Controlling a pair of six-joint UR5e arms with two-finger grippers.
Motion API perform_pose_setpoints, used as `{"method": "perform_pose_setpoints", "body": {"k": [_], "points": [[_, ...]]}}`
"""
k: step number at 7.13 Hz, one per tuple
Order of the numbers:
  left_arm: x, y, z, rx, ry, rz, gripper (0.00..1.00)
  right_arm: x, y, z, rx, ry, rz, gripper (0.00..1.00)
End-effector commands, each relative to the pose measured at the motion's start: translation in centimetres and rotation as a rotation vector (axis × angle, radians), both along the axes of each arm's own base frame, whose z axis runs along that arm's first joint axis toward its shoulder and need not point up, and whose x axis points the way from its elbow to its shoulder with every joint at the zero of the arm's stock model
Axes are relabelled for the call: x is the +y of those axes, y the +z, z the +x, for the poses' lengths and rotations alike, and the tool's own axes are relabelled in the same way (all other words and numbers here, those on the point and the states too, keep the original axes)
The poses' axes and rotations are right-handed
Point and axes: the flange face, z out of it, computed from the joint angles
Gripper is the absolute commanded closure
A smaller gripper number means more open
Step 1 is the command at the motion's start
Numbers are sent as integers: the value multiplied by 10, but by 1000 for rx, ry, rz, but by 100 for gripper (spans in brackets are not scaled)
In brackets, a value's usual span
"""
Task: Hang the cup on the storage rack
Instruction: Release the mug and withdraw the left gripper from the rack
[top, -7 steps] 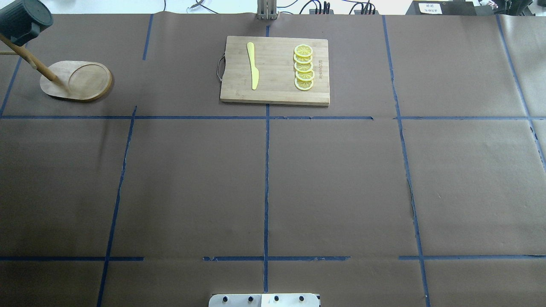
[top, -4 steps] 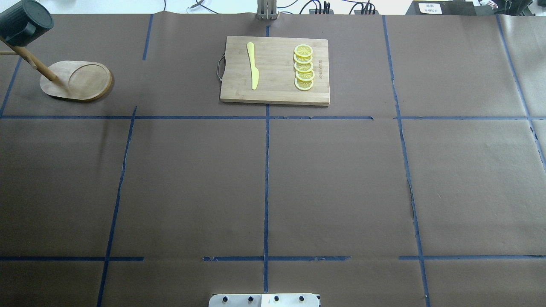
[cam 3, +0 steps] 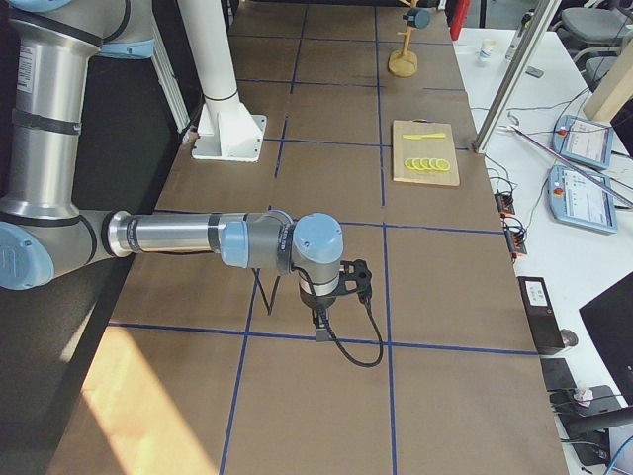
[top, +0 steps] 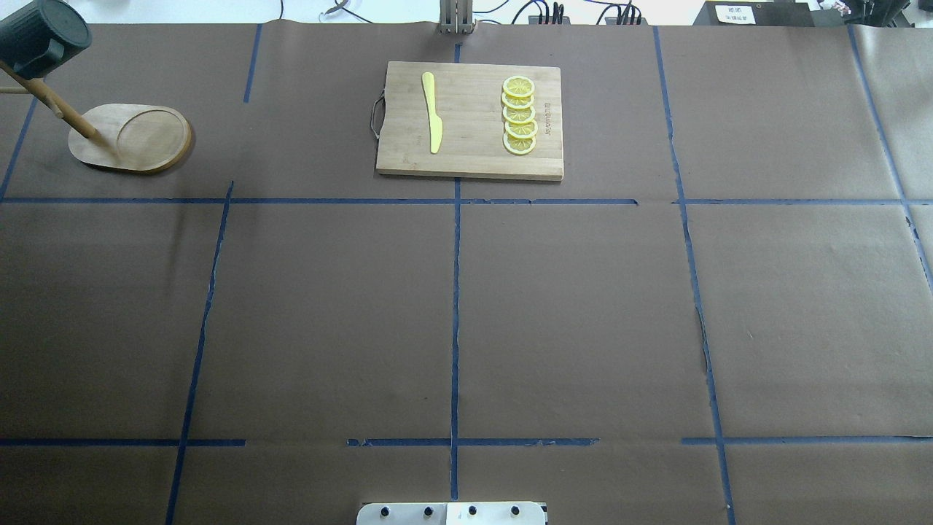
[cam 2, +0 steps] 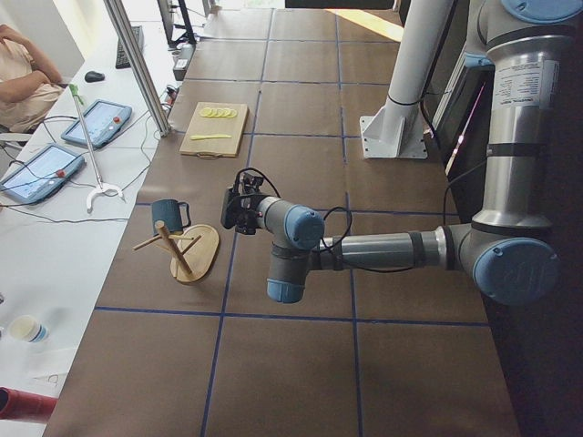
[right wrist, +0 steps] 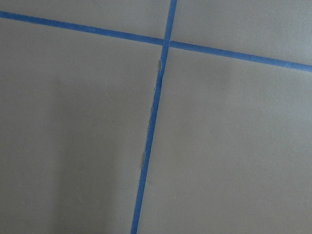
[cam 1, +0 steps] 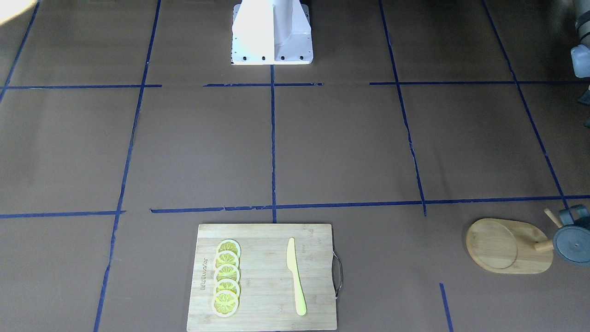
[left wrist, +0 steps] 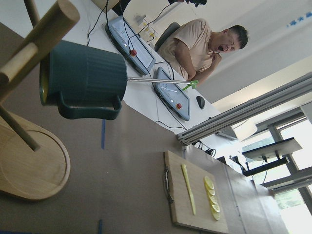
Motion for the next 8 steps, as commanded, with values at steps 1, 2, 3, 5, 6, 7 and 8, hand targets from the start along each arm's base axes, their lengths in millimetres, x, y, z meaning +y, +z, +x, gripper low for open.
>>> {"method": "perform_pose_setpoints", "body": {"k": [1, 2, 3, 5, 6, 7, 8], "points": [[-21, 20, -10, -384, 32, 211, 0, 0, 1, 0, 0, 0, -3, 0], [-32, 33, -28, -566, 46, 277, 0, 0, 1, 0, -2, 1, -4, 0], [-43, 49, -44, -769, 60, 335, 0, 0, 1, 0, -2, 1, -4, 0], [-62, 81, -72, -1183, 141, 370, 0, 0, 1, 0, -2, 0, -2, 0], [-66, 88, -97, -1384, 195, 301, 0, 0, 1, 0, -2, 1, -4, 0], [-69, 100, -114, -1535, 314, 158, 0, 0, 1, 0, -2, 0, -3, 0], [-85, 100, -113, -1508, 460, 20, 0, 2, 3, 0, -2, 0, -6, 0]]}}
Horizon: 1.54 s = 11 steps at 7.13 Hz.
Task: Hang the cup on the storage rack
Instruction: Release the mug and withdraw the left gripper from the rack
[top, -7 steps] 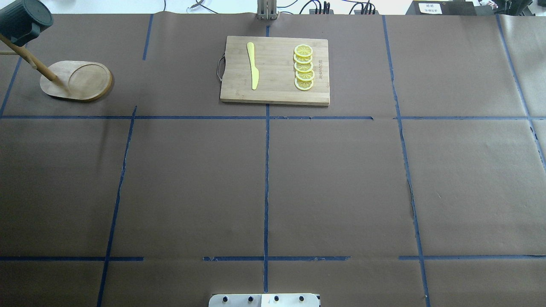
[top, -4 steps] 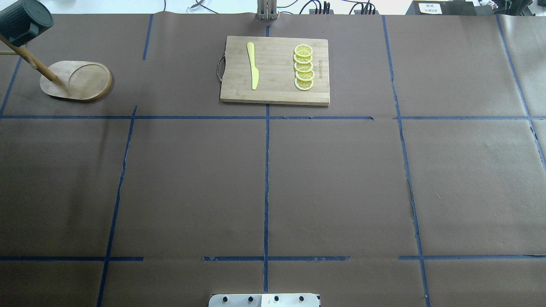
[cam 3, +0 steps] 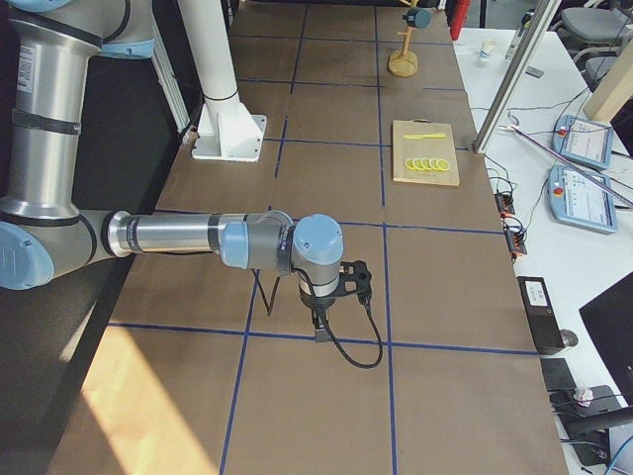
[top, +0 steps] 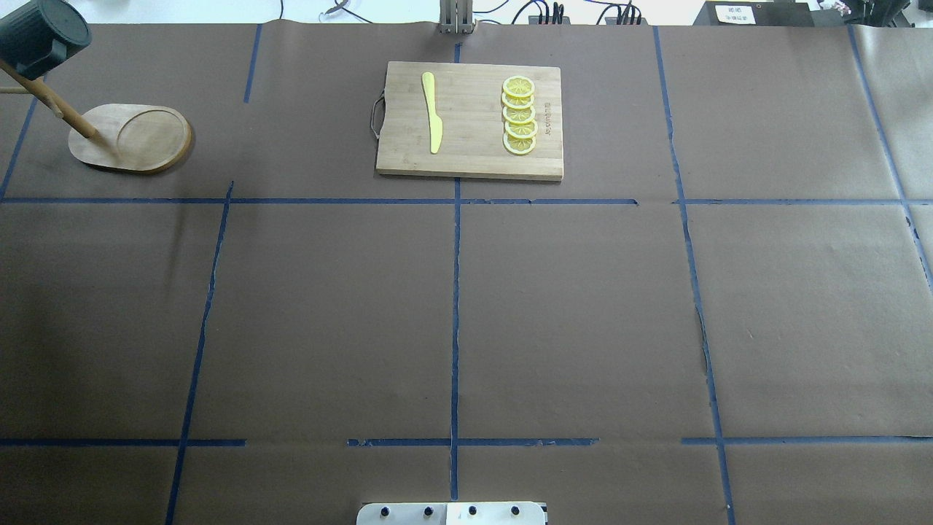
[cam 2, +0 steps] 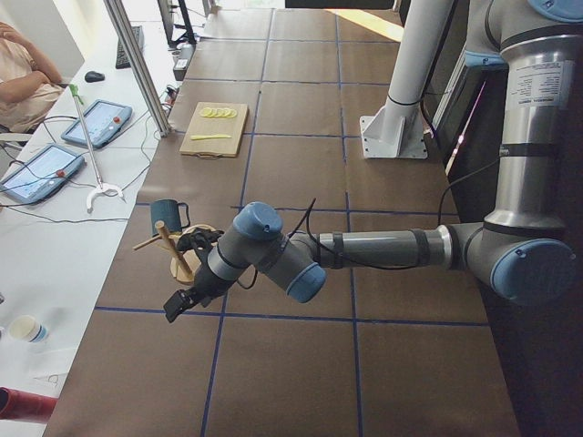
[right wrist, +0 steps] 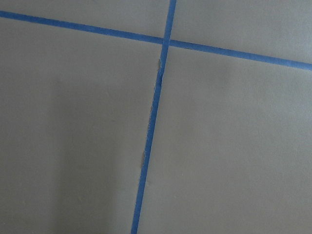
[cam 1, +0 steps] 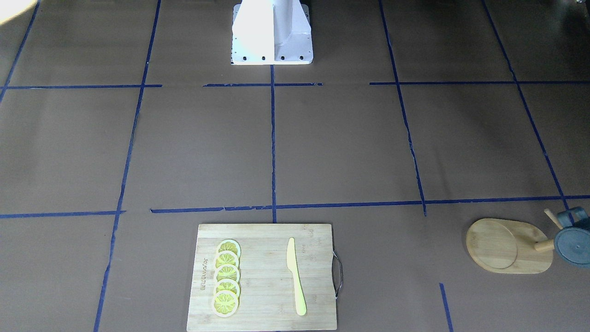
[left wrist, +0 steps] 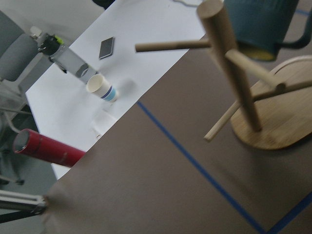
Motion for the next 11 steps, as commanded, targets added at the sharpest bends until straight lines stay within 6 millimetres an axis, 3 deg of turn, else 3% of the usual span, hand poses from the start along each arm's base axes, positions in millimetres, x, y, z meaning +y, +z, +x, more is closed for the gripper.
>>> {"method": "perform_pose_setpoints", "body": {"k": [1, 2, 3, 4, 5, 7, 8, 10, 11], "points": [[-15, -4, -18, -67, 0, -392, 0, 1, 2, 0, 0, 1, -8, 0], [7, 4, -26, 219, -119, -595, 0, 3, 6, 0, 1, 0, -17, 0], [23, 11, -21, 369, -128, -656, 0, 3, 6, 1, 2, 1, -17, 0], [54, 40, -17, 386, -161, -729, 0, 0, 7, 0, 4, 0, -22, 0], [70, 53, -15, 420, -283, -813, 0, 4, 12, 1, 6, 0, -30, 0], [118, 60, 3, 632, -279, -870, 0, 5, 25, 1, 12, -4, -54, 0], [124, 46, 8, 690, -313, -882, 0, 6, 29, 1, 10, -4, -65, 0], [119, 37, 10, 693, -392, -908, 0, 14, 35, 0, 6, -14, -68, 0], [109, 32, 39, 621, -305, -891, 0, 15, 35, 0, -2, -14, -68, 0]]}}
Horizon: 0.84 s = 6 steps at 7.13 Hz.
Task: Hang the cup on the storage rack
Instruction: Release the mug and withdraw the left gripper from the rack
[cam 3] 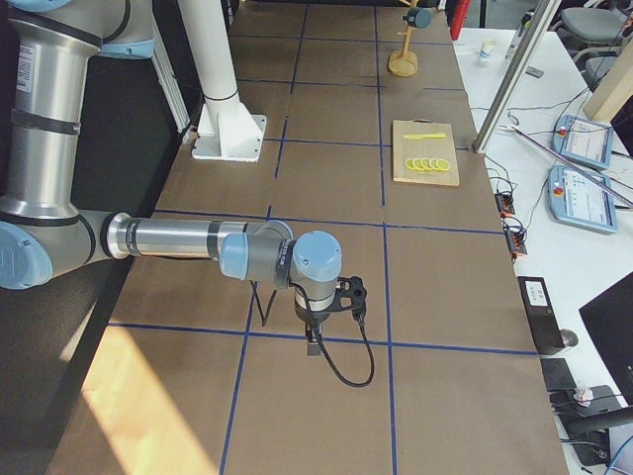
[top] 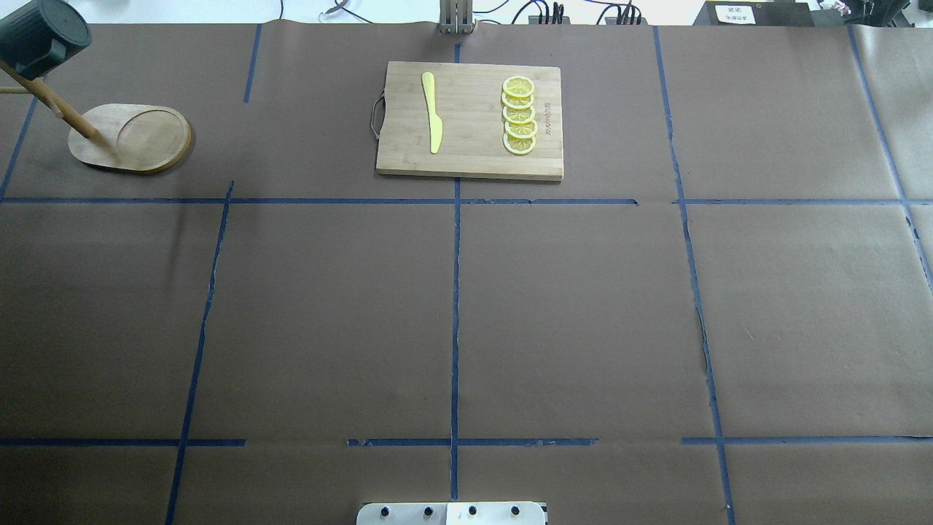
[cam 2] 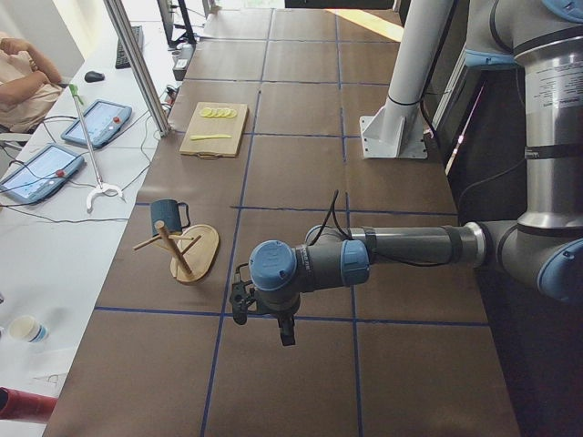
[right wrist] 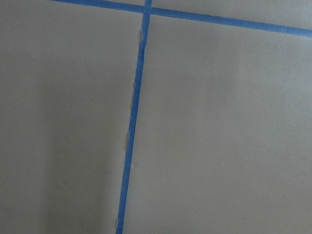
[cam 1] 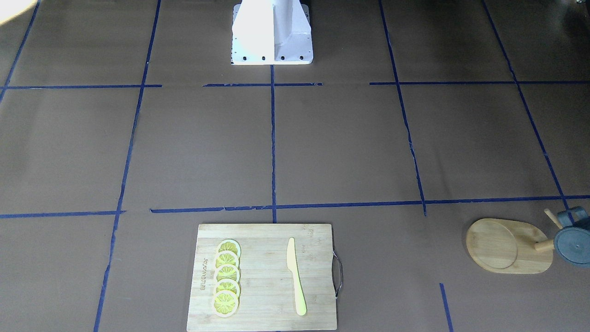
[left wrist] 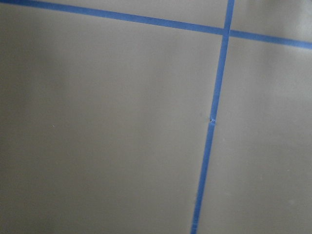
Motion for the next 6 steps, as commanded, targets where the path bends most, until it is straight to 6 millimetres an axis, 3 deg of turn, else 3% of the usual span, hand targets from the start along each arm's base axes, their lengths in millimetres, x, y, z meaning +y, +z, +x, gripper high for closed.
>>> {"method": "perform_pose_setpoints", "body": {"k": [1, 6], "points": [[-10, -11, 37, -41, 137, 76, 0, 4, 3, -1, -9, -2, -5, 0], [-2, 8, 44, -28, 169, 42, 0, 15, 9, -1, -9, -2, -18, 0]]}}
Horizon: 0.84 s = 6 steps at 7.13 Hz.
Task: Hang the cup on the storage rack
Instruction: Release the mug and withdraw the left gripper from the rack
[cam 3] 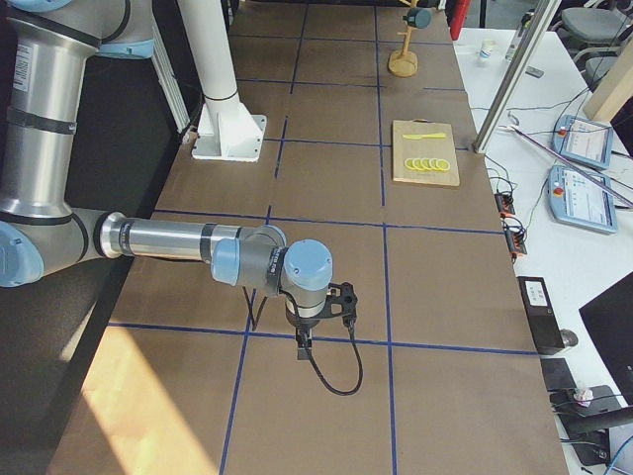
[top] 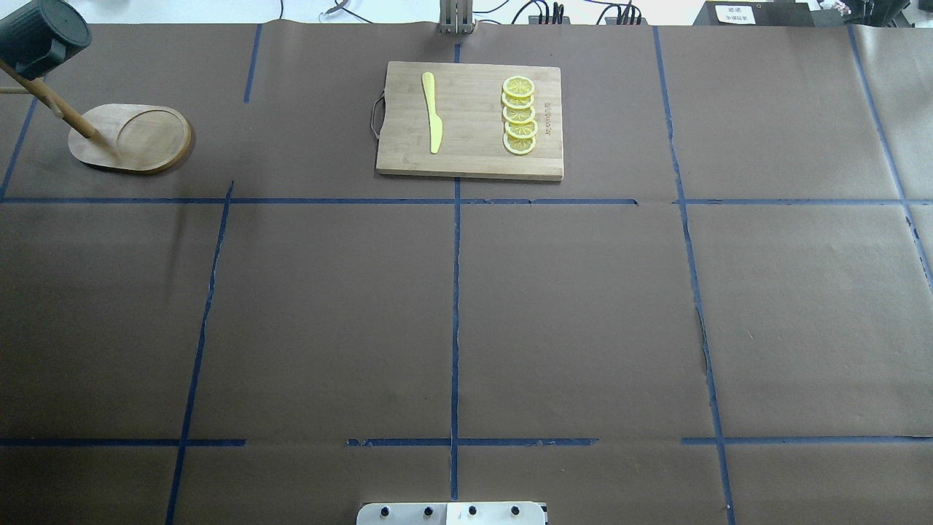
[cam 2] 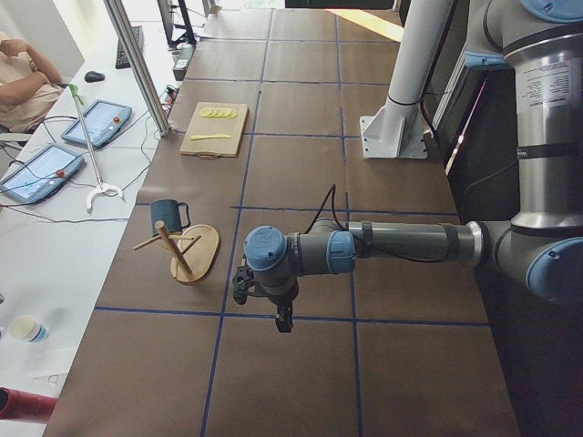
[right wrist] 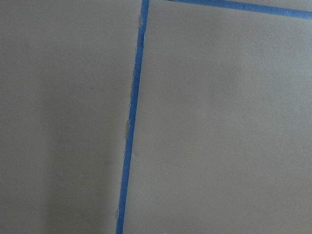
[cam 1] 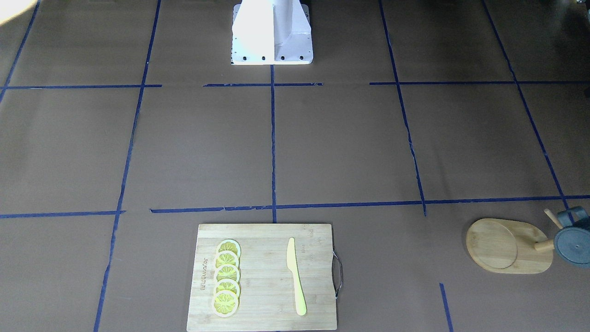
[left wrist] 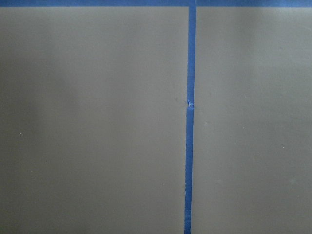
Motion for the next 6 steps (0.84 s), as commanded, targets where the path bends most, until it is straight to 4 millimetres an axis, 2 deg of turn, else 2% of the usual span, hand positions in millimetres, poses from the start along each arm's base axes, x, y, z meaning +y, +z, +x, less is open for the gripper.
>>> {"method": "perform_pose_setpoints", "body": {"k": [1, 3, 6], "points": [[2, 4, 0, -1, 0, -12, 0, 3, 0, 0, 2, 0, 2, 0], [2, 7, 0, -2, 3, -9, 0, 3, 2, 0, 1, 0, -1, 0], [1, 1, -1, -11, 1, 3, 0, 3, 4, 0, 4, -1, -5, 0]]}}
